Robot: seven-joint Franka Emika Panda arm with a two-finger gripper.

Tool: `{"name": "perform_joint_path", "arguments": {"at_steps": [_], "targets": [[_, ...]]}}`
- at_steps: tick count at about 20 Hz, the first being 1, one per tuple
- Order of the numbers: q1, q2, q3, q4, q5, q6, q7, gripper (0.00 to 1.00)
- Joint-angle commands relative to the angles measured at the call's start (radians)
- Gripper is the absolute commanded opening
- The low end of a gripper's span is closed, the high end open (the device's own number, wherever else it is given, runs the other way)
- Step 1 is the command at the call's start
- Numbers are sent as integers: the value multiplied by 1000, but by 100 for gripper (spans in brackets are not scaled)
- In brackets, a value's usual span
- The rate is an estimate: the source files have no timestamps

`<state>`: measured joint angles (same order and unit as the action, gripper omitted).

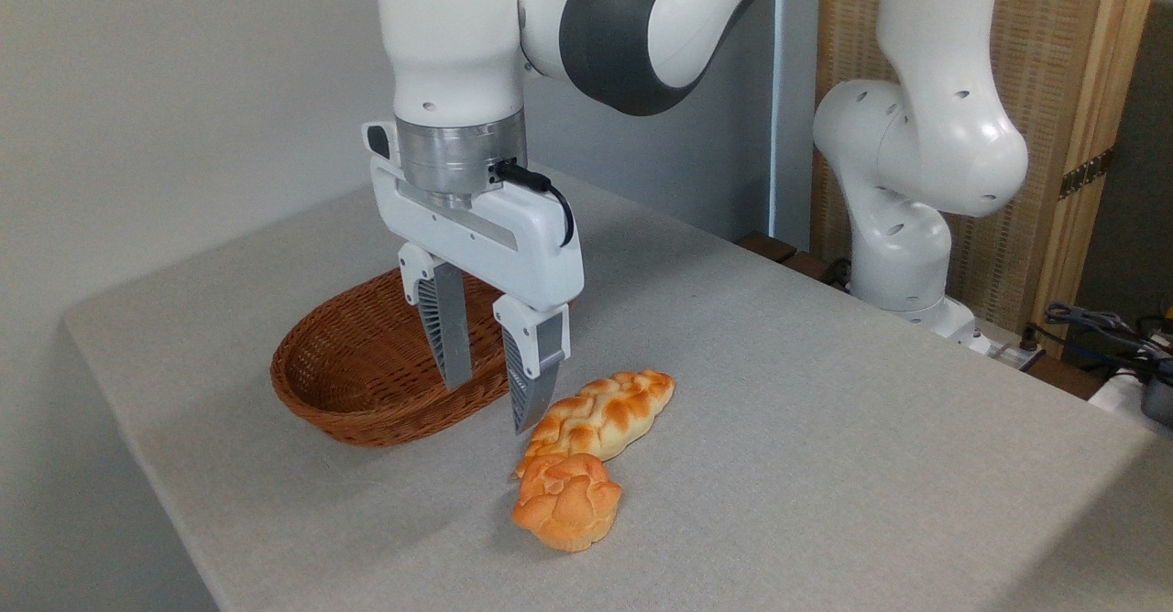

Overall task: Put bread into the basket
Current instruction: 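Lower the gripper over the orange bun and close on it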

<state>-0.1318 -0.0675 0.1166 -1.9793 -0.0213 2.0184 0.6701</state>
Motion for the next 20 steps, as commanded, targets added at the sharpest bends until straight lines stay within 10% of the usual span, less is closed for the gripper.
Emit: {"name": "perform_joint_path", "arguments": {"at_steps": [1,20], "targets": [[-2,-17,70,-27,14,-35,123,100],[-14,78,112,-96,12,74,215,100]]}}
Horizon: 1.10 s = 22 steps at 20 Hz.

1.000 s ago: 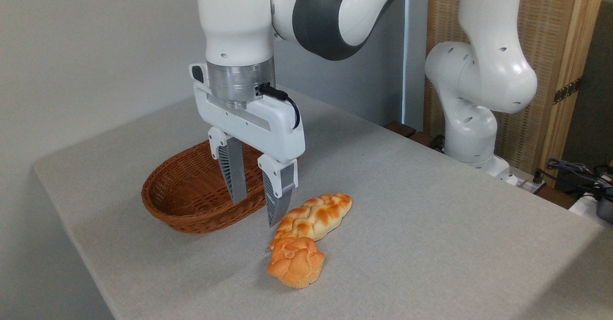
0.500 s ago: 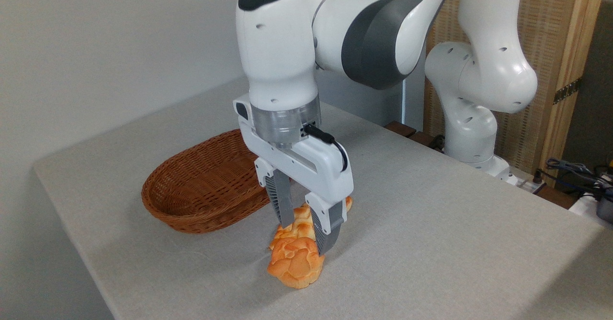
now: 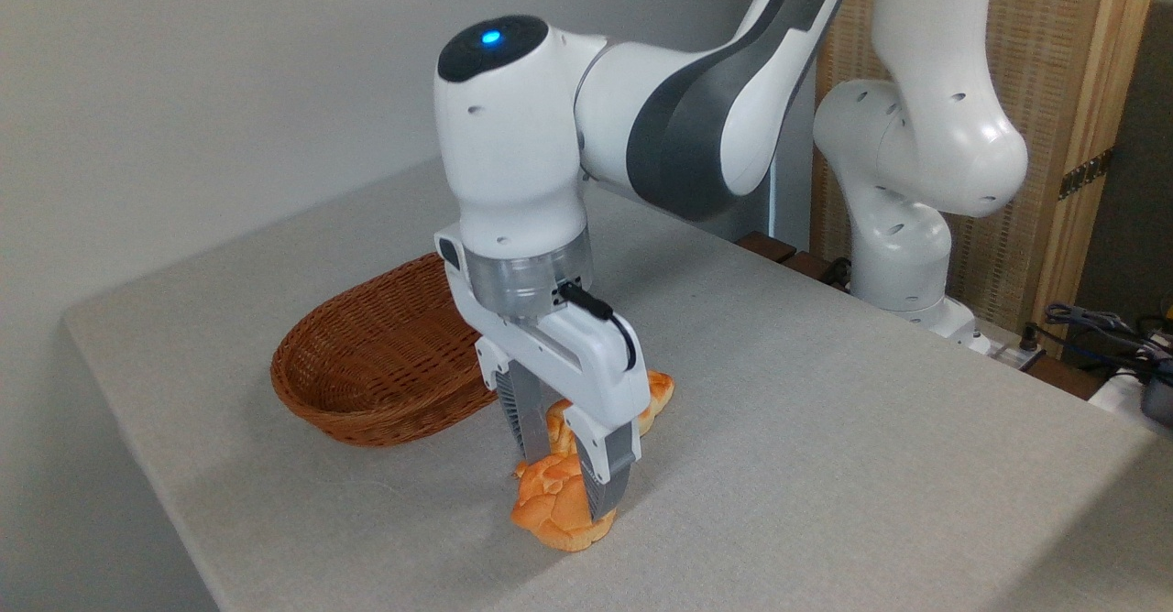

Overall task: Put bread into the basket
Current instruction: 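Lower the gripper over the orange bun and close on it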

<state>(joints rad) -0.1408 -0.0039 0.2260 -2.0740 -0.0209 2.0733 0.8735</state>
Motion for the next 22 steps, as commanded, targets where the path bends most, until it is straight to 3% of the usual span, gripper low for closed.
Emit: {"name": "perform_joint_path", "arguments": {"at_steps": [1,9,12,13,22], "targets": [[-5,22,3,-1,12,19,12,100],[-23,44,-7,0,12,19,12,97],[-22,44,-8,2,12,18,12,49],[-23,44,-7,2,12,19,13,46],[-22,41,-5,9,7,19,18,49]]}}
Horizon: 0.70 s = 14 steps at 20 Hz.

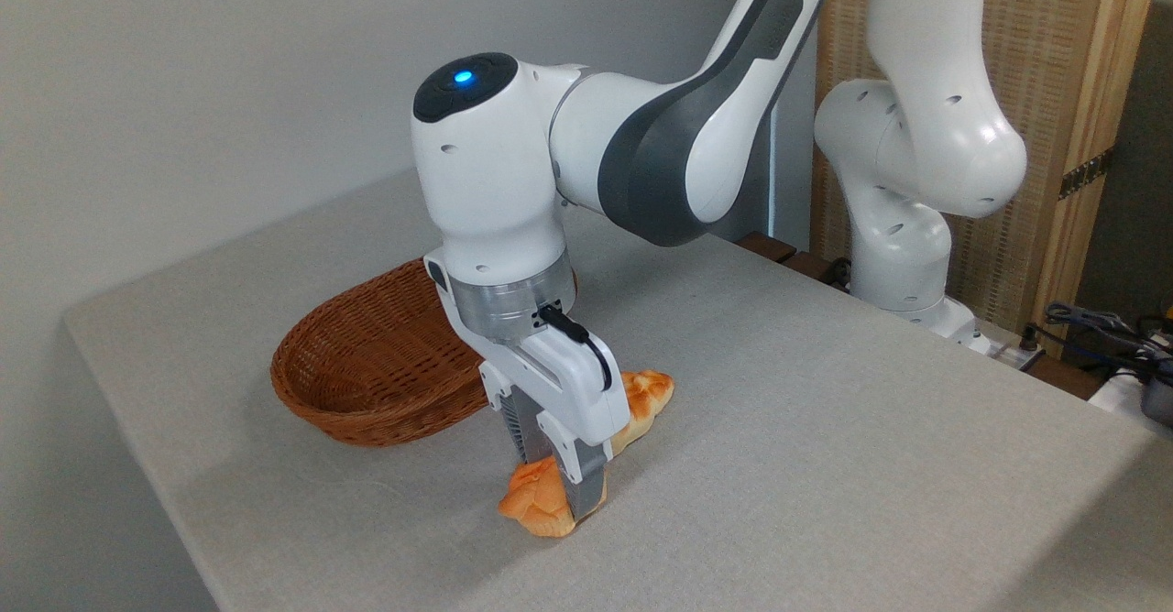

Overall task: Put bread into the basket
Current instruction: 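Lower the gripper over the orange bun and close on it, then lift the orange bun and carry it over the wicker basket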

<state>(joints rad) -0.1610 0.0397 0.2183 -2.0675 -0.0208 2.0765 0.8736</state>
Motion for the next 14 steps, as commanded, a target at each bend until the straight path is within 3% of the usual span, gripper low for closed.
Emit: {"name": "perform_joint_path", "arguments": {"at_steps": [1,5,9,12,14], "targets": [[0,-3,3,3,6,16,18,50],[0,-18,3,52,-5,14,15,59],[-2,-44,-4,90,-85,16,12,59],[-3,-47,-77,127,-134,11,-14,59],[-2,-46,-131,136,-139,11,-79,59]]}}
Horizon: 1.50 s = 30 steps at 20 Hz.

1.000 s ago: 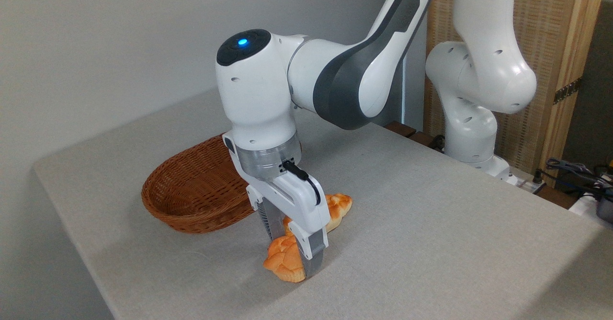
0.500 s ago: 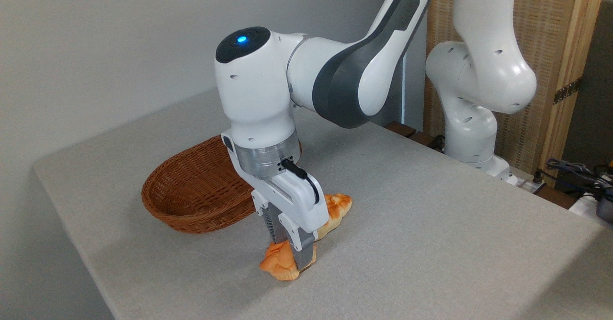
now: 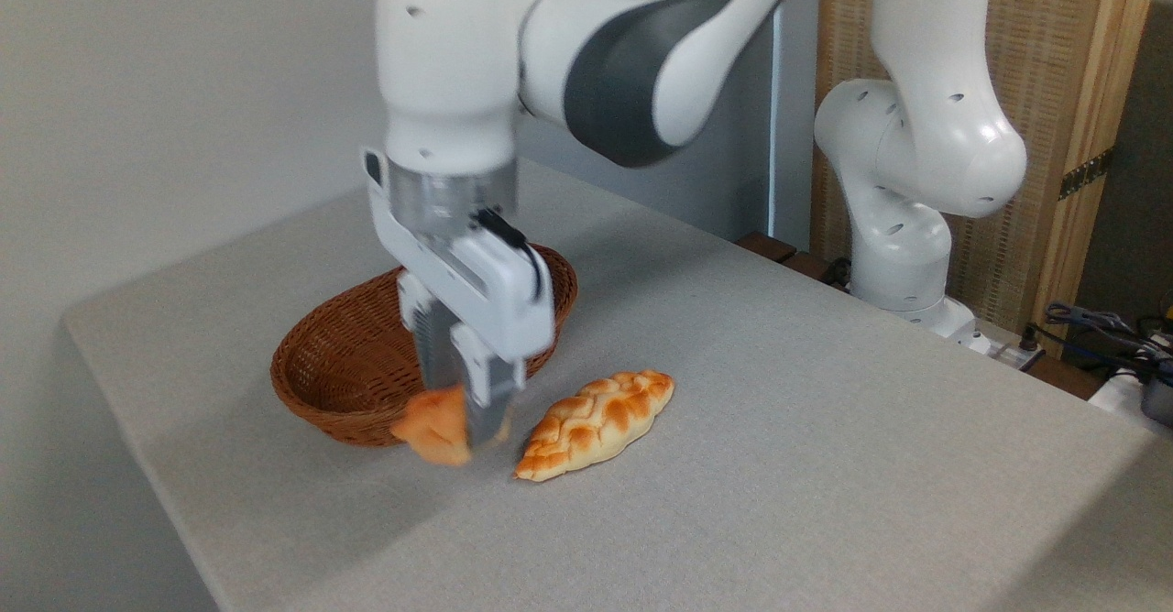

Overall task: Put bread into the basket
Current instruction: 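Lift the orange bun and carry it over the wicker basket, then lower the bun into the basket and open the gripper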

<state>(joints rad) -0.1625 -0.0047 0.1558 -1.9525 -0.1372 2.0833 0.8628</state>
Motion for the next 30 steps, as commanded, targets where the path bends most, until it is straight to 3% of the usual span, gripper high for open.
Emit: {"name": "perform_joint_path", "arguments": {"at_steps": [1,3,5,6,17,30], "targets": [[0,-1,-93,21,-24,4,-102,59],[0,3,-145,21,-38,6,-145,64],[0,8,-191,21,-36,6,-209,84],[0,11,-208,21,-36,6,-249,100],[-3,23,-277,21,-28,4,-330,100],[-2,31,-277,23,-27,8,-332,100]]}}
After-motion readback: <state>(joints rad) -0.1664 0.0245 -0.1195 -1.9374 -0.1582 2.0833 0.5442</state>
